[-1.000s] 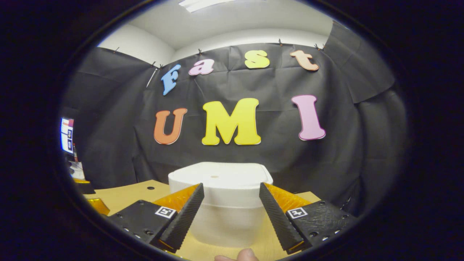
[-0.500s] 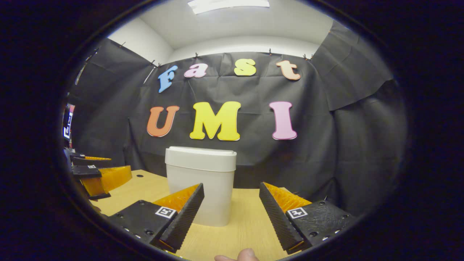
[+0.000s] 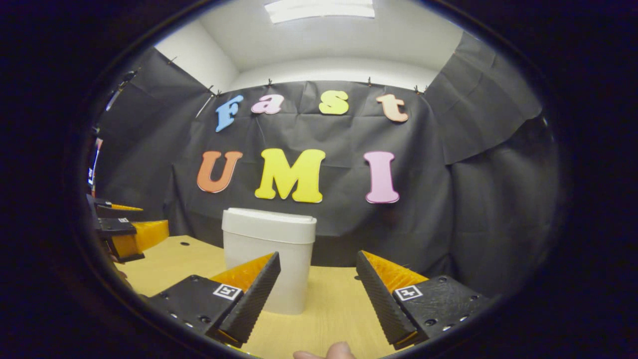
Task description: Press the lid of the desktop garbage bin to open it, pick up the crumpled paper on the desktop and throw it into the bin, then pick up the pop can on the desktop and drop it into the bin, and finally close the garbage bin lid.
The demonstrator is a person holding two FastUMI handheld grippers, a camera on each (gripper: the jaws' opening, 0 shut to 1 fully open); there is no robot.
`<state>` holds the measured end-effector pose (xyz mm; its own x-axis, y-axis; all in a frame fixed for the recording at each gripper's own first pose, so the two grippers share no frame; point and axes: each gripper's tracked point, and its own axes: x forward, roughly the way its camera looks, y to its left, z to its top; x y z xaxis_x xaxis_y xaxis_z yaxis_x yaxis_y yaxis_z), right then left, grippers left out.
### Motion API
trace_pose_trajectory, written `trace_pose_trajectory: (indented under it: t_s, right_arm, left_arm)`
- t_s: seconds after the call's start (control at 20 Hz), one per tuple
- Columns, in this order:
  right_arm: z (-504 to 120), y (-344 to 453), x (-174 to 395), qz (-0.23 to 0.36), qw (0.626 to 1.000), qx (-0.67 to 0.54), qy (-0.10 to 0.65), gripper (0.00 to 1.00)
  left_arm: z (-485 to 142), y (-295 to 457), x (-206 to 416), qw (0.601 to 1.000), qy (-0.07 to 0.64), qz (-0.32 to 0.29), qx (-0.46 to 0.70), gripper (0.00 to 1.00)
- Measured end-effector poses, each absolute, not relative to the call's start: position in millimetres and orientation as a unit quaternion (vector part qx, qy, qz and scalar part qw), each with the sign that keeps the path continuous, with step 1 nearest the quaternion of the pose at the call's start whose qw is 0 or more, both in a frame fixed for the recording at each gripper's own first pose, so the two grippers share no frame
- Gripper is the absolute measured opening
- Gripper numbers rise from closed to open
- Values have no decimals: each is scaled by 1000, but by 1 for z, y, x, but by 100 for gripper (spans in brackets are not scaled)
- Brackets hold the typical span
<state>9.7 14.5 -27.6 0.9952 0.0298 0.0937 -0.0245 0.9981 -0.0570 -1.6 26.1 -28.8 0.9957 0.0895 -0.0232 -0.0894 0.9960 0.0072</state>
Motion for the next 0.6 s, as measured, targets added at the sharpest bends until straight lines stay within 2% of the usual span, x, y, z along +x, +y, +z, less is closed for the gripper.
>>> trace_pose_trajectory:
  t_s: [0.2,0.6]
  right_arm:
    - [-28,27,4,24,998,-29,-48,97]
    - [-29,29,-3,25,999,-15,-39,95]
  left_arm:
    - [-16,26,-8,999,-1,43,11,96]
    - [-15,30,-15,999,-2,43,8,96]
